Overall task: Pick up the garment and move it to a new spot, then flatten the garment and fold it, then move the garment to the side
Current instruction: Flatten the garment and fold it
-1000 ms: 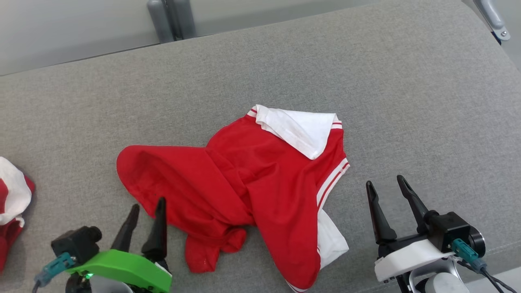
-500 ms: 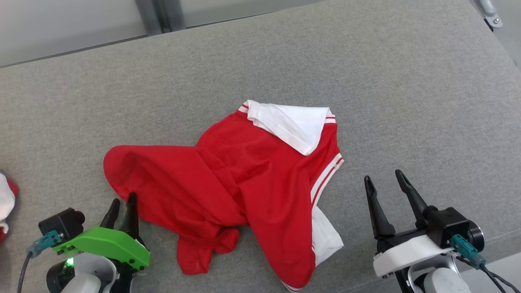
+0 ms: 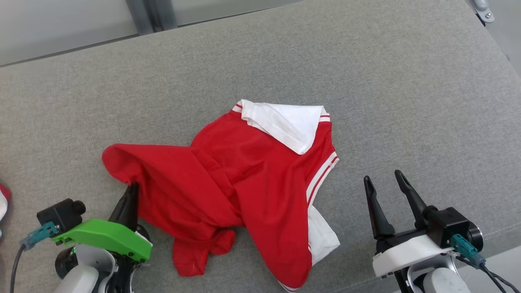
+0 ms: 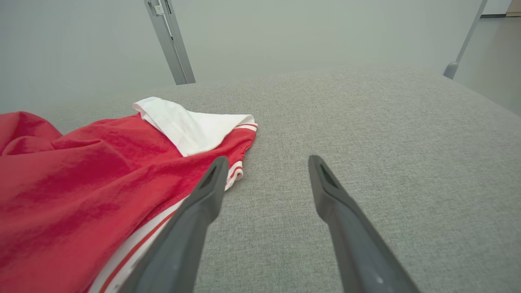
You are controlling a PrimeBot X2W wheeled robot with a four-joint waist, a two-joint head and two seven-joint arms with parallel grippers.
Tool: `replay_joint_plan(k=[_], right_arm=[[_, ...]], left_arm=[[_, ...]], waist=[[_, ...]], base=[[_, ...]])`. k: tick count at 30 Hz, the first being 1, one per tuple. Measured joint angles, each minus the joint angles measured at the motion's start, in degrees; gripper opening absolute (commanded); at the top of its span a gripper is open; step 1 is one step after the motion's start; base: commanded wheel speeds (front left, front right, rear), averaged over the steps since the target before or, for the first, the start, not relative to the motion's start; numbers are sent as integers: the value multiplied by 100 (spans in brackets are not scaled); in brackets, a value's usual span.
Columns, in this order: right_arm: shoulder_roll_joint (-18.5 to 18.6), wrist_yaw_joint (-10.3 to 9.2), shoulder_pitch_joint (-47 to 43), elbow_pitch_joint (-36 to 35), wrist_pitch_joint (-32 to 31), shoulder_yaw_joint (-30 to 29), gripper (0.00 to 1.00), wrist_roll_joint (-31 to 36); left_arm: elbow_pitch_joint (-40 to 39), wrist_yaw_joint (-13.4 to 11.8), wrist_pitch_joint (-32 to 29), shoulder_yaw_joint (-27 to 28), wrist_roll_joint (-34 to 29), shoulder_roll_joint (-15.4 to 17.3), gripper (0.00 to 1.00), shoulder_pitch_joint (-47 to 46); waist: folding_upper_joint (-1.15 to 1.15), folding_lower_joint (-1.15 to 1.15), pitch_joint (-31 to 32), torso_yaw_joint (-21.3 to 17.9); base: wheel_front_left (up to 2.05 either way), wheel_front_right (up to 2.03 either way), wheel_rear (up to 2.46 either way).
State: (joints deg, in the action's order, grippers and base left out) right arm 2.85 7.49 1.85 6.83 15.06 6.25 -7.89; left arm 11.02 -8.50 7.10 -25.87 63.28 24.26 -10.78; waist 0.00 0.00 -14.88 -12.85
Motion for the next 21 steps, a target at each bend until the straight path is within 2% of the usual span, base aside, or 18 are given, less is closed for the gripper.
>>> replay_joint_plan(k=[3,5,12,17,21], right_arm=[[1,0,2,22,0,23,100,0],[0,0,3,24,0,47,100,-1],[2,0,-5,62,0,152,100,-59],[1,-1,-5,102,1,250,100,-68],[-1,0,23,108,0,310,100,-111]], left_arm=[[-514,235,-111,-11,84,60,0,-59],[-888,302,-204,33,125,151,0,-185],[-1688,257,-639,158,271,313,0,-810],[-1814,105,-1005,58,-43,467,0,-1612],[-1774,35,-1245,26,-208,441,0,-2379]], waist=[[0,0,68,-25],[0,0,106,-67],[0,0,205,-281],[0,0,253,-474],[0,0,277,-663]], base=[[0,0,0],[0,0,0],[0,0,0],[0,0,0],[0,0,0]])
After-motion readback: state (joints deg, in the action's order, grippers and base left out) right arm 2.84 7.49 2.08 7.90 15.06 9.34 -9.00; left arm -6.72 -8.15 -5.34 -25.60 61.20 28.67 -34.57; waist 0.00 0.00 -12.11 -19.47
